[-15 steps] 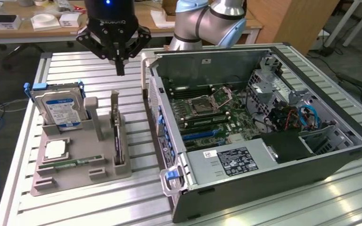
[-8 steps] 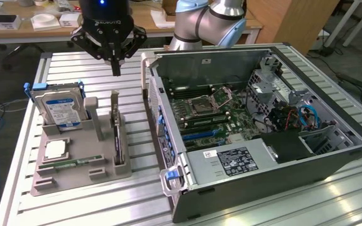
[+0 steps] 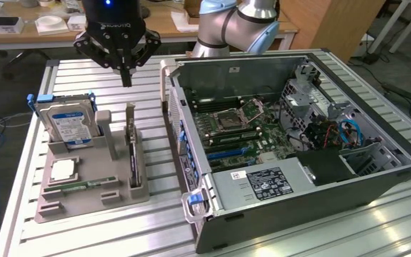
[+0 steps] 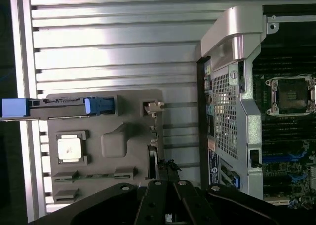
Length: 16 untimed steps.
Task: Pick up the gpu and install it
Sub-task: 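Reach for the gpu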
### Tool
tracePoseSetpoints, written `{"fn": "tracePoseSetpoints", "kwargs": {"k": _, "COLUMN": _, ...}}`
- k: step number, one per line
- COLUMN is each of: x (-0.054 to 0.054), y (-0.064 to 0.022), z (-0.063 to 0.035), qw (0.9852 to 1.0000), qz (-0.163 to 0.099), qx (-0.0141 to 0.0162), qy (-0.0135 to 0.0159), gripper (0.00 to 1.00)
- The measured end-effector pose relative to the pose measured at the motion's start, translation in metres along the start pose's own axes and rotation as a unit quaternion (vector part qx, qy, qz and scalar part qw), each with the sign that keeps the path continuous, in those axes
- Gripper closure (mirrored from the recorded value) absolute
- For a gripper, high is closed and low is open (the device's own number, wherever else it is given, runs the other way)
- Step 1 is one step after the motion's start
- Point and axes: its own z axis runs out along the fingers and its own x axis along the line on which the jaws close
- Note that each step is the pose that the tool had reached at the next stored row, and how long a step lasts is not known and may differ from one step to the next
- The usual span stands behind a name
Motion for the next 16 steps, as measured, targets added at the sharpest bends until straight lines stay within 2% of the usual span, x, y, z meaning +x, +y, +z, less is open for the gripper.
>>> {"fn": "tracePoseSetpoints", "kwargs": {"k": 6, "x": 0.0062, "y": -0.0005, "z": -0.0001, "qw": 1.0, "qz": 0.0, "qx": 0.0, "qy": 0.0, "gripper": 0.9}}
{"fn": "tracePoseSetpoints", "kwargs": {"k": 16, "x": 0.0063, "y": -0.0005, "z": -0.0001, "qw": 1.0, "qz": 0.0, "qx": 0.0, "qy": 0.0, "gripper": 0.9}}
